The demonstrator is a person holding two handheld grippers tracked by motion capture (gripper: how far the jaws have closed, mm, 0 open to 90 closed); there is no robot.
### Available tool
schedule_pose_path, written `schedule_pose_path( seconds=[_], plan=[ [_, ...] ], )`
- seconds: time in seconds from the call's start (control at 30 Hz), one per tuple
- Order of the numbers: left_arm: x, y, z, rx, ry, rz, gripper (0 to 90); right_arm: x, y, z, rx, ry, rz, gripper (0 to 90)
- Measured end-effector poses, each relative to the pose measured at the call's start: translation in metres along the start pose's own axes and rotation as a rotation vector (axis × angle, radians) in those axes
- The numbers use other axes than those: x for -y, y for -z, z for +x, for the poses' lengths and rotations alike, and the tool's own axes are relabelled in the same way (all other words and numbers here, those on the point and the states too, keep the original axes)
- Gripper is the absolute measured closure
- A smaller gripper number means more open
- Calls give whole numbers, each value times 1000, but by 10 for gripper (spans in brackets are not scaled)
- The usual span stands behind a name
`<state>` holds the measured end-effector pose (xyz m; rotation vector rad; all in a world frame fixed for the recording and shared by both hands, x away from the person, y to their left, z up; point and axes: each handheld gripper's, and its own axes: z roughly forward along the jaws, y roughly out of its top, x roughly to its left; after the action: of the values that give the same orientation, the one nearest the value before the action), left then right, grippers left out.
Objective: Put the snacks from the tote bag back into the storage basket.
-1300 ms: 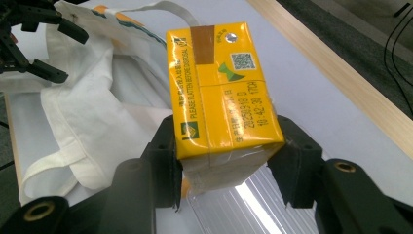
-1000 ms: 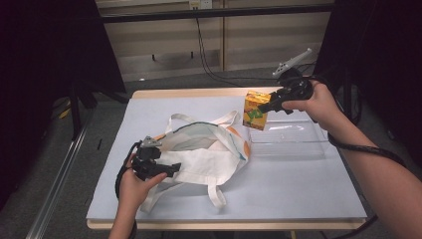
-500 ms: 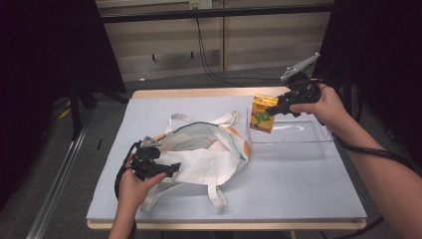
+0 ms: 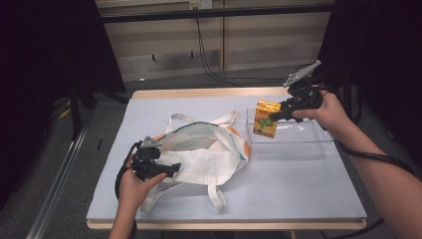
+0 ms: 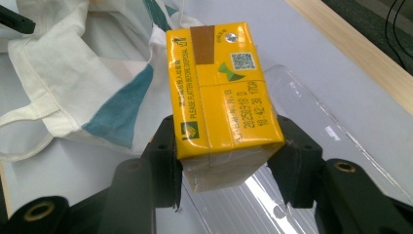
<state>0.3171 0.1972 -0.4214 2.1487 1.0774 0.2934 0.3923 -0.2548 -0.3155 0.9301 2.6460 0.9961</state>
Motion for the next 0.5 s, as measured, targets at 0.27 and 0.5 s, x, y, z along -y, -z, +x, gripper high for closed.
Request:
schedule_pose_path(
  seconds=[0.27, 0.5],
  plan=[
    [1, 0, 1, -2, 2, 3, 133, 6, -4, -2, 7, 1, 0, 509],
    [1, -1, 0, 1, -8, 14, 133, 10, -12, -3, -2, 12, 13, 509]
  ],
)
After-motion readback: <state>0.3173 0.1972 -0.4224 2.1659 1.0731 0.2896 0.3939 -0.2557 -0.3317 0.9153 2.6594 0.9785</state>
